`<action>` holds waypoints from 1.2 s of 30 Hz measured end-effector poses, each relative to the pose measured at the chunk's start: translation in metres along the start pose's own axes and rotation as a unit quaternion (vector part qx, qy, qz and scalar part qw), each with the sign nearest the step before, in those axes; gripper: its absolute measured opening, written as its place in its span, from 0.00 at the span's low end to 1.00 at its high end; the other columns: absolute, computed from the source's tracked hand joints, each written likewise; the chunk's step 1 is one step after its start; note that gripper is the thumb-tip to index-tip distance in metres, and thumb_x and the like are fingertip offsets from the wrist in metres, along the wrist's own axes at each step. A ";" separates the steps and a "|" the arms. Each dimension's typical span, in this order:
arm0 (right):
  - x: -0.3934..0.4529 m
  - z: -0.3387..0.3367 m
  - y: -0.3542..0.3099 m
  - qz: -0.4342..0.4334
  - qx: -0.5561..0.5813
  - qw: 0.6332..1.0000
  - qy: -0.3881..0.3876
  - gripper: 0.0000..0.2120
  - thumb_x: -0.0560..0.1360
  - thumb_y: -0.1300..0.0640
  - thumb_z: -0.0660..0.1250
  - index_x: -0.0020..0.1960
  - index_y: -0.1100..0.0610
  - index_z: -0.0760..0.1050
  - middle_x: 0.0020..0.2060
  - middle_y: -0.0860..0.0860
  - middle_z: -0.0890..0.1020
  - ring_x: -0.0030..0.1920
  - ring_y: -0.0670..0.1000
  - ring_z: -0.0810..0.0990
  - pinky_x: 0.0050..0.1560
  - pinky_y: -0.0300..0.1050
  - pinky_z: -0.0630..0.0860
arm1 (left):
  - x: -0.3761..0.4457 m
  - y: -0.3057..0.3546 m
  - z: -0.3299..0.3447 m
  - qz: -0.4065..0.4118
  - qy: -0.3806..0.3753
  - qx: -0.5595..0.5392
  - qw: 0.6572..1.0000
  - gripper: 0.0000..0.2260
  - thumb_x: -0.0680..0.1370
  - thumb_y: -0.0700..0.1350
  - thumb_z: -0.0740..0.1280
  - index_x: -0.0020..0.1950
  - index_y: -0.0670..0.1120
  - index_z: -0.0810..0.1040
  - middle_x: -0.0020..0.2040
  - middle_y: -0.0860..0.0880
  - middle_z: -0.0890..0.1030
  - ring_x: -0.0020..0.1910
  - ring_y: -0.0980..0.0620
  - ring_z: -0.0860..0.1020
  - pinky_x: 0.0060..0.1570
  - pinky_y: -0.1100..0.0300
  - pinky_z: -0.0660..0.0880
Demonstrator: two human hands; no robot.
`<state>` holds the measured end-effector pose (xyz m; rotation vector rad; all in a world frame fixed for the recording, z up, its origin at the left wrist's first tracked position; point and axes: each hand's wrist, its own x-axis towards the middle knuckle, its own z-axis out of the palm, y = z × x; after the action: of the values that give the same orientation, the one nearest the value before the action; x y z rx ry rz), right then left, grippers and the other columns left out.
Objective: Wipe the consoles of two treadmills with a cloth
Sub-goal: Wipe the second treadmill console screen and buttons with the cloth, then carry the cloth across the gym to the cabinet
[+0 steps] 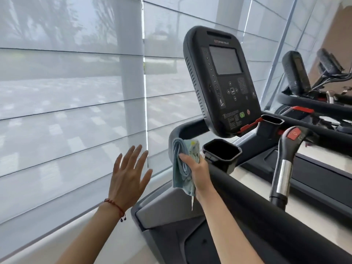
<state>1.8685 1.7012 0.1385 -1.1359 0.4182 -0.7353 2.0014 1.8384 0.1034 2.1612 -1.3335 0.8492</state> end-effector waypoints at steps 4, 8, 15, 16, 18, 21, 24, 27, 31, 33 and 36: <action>-0.045 -0.014 0.030 0.025 0.036 0.999 0.031 0.17 0.65 0.59 0.71 0.53 0.60 0.77 0.43 0.56 0.81 0.44 0.54 0.81 0.46 0.47 0.77 | -0.038 0.013 0.000 0.014 -0.029 -0.035 0.999 0.26 0.82 0.56 0.45 0.67 0.41 0.70 0.68 0.40 0.70 0.69 0.43 0.63 0.66 0.45 0.58; -0.092 -0.038 0.054 0.060 0.066 0.992 0.085 0.15 0.63 0.59 0.70 0.49 0.59 0.78 0.40 0.55 0.81 0.42 0.54 0.80 0.43 0.46 0.77 | -0.074 0.035 0.005 0.034 -0.071 -0.063 0.995 0.24 0.82 0.56 0.45 0.68 0.44 0.67 0.69 0.41 0.69 0.70 0.43 0.63 0.66 0.44 0.59; -0.182 -0.101 0.077 0.104 0.021 0.972 0.212 0.05 0.72 0.64 0.68 0.47 0.60 0.77 0.37 0.55 0.80 0.38 0.53 0.79 0.39 0.45 0.78 | -0.141 0.095 0.020 0.048 -0.155 -0.140 0.977 0.25 0.82 0.57 0.46 0.68 0.43 0.69 0.69 0.41 0.70 0.70 0.43 0.63 0.67 0.44 0.58; -0.195 -0.111 0.080 0.108 0.017 0.967 0.232 0.04 0.73 0.64 0.67 0.47 0.60 0.77 0.37 0.55 0.80 0.38 0.53 0.79 0.39 0.45 0.77 | -0.152 0.107 0.021 0.053 -0.170 -0.149 0.973 0.26 0.82 0.57 0.46 0.68 0.43 0.69 0.69 0.42 0.69 0.70 0.44 0.62 0.67 0.45 0.58; -0.221 -0.131 0.083 0.116 0.006 0.956 0.269 0.03 0.73 0.64 0.67 0.47 0.60 0.78 0.39 0.57 0.80 0.40 0.55 0.79 0.42 0.47 0.77 | -0.172 0.130 0.024 0.066 -0.197 -0.160 0.965 0.26 0.82 0.57 0.45 0.69 0.43 0.68 0.69 0.43 0.69 0.71 0.45 0.61 0.68 0.47 0.56; -0.265 -0.165 0.089 0.123 0.006 0.939 0.321 0.03 0.72 0.63 0.68 0.46 0.60 0.78 0.39 0.56 0.80 0.40 0.55 0.79 0.44 0.49 0.76 | -0.201 0.167 0.025 0.079 -0.238 -0.176 0.952 0.24 0.82 0.58 0.44 0.69 0.45 0.65 0.69 0.43 0.69 0.71 0.46 0.61 0.68 0.48 0.56; -0.312 -0.198 0.090 0.128 0.014 0.921 0.367 0.09 0.68 0.60 0.72 0.47 0.59 0.78 0.40 0.57 0.81 0.43 0.56 0.79 0.49 0.52 0.76 | -0.230 0.207 0.025 0.108 -0.278 -0.191 0.935 0.25 0.82 0.58 0.44 0.69 0.44 0.67 0.69 0.43 0.69 0.70 0.46 0.61 0.66 0.47 0.57; -0.361 -0.227 0.089 0.129 0.028 0.903 0.409 0.13 0.65 0.59 0.73 0.48 0.60 0.78 0.41 0.57 0.81 0.43 0.56 0.79 0.48 0.51 0.75 | -0.257 0.251 0.022 0.153 -0.317 -0.200 0.915 0.26 0.82 0.58 0.44 0.68 0.43 0.69 0.69 0.43 0.70 0.70 0.46 0.62 0.66 0.47 0.58; -0.421 -0.259 0.090 0.127 0.036 0.875 0.465 0.05 0.71 0.63 0.69 0.47 0.59 0.78 0.41 0.56 0.82 0.43 0.56 0.79 0.46 0.48 0.76 | -0.287 0.304 0.019 0.211 -0.364 -0.209 0.883 0.27 0.81 0.58 0.43 0.66 0.43 0.71 0.68 0.42 0.71 0.69 0.46 0.63 0.65 0.47 0.59; -0.449 -0.271 0.089 0.124 0.047 0.858 0.497 0.08 0.68 0.61 0.72 0.46 0.58 0.79 0.41 0.56 0.82 0.43 0.56 0.80 0.49 0.50 0.76 | -0.299 0.328 0.016 0.245 -0.382 -0.215 0.865 0.28 0.81 0.58 0.43 0.66 0.42 0.72 0.68 0.42 0.71 0.69 0.46 0.63 0.65 0.47 0.59; -0.488 -0.283 0.089 0.114 0.075 0.827 0.545 0.14 0.62 0.55 0.72 0.46 0.57 0.80 0.41 0.55 0.82 0.44 0.56 0.80 0.51 0.53 0.75 | -0.311 0.360 0.015 0.301 -0.399 -0.222 0.837 0.28 0.81 0.58 0.43 0.66 0.42 0.72 0.68 0.42 0.71 0.69 0.46 0.62 0.65 0.47 0.58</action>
<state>1.3735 1.8817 -0.0808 -0.3906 1.4059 -1.1394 1.5750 1.8682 -0.1051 1.7453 -2.3989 -0.2806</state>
